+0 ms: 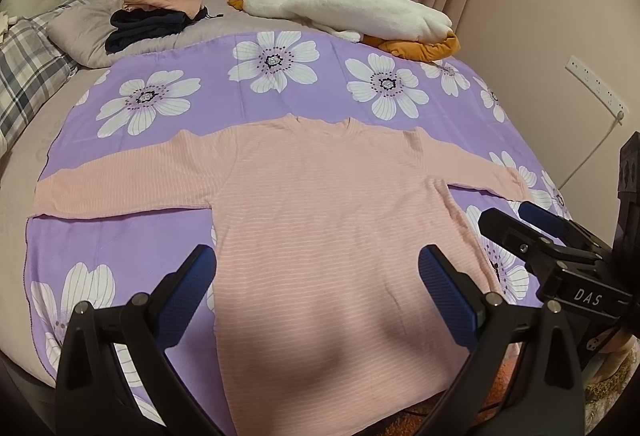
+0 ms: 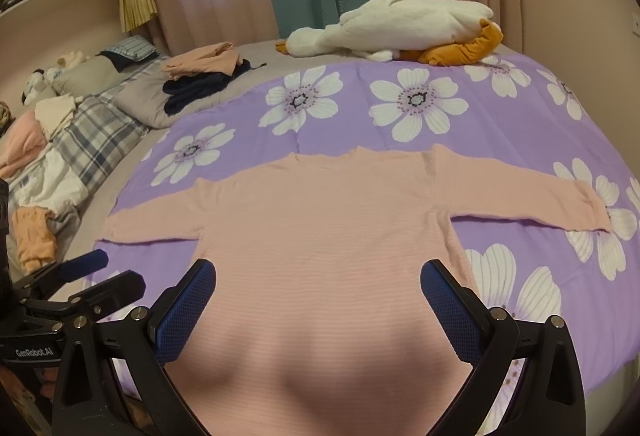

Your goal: Fold small clothes

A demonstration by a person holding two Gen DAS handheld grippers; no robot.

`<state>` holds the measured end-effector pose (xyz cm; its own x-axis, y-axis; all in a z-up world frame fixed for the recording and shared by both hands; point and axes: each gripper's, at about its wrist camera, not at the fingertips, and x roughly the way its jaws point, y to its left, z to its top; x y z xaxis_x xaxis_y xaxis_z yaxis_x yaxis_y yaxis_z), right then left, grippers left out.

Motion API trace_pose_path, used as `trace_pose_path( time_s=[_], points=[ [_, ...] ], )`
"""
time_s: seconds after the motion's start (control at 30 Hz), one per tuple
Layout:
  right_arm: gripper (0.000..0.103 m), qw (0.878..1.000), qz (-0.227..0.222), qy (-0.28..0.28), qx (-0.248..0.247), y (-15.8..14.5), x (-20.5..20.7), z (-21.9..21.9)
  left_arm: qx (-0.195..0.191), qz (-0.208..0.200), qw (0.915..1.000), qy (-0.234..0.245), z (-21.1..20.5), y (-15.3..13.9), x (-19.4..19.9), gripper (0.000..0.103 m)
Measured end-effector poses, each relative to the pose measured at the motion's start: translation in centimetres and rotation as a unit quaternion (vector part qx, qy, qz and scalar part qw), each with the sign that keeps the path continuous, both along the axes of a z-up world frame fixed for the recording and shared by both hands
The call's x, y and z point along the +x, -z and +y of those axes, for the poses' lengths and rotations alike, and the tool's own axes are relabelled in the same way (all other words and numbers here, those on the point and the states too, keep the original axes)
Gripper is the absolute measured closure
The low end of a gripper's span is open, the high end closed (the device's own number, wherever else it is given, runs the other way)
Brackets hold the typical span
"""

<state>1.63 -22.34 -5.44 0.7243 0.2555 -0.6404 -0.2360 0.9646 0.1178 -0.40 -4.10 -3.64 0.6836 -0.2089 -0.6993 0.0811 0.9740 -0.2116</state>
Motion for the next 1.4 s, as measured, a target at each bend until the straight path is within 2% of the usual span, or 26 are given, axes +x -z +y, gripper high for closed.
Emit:
trace_pose_path(
  time_s=[0.83, 1.13, 1.4],
  points=[
    [0.001, 1.0, 0.001, 0.019, 0.009, -0.3, 0.1, -1.3, 0.0, 0.001, 1.0, 0.001, -0.6, 0.4, 0.0, 0.002],
    [0.001, 0.999, 0.003, 0.035, 0.029, -0.3, 0.3, -2.8, -0.003, 0.01, 0.9999, 0.003, -0.8, 0.4, 0.7, 0.002],
    [0.003, 0.995, 0.005, 0.069, 0.072, -0.8, 0.7, -6.7, -0.002, 0.026, 0.9997, 0.002, -1.0, 0.9, 1.9, 0.003]
  ],
)
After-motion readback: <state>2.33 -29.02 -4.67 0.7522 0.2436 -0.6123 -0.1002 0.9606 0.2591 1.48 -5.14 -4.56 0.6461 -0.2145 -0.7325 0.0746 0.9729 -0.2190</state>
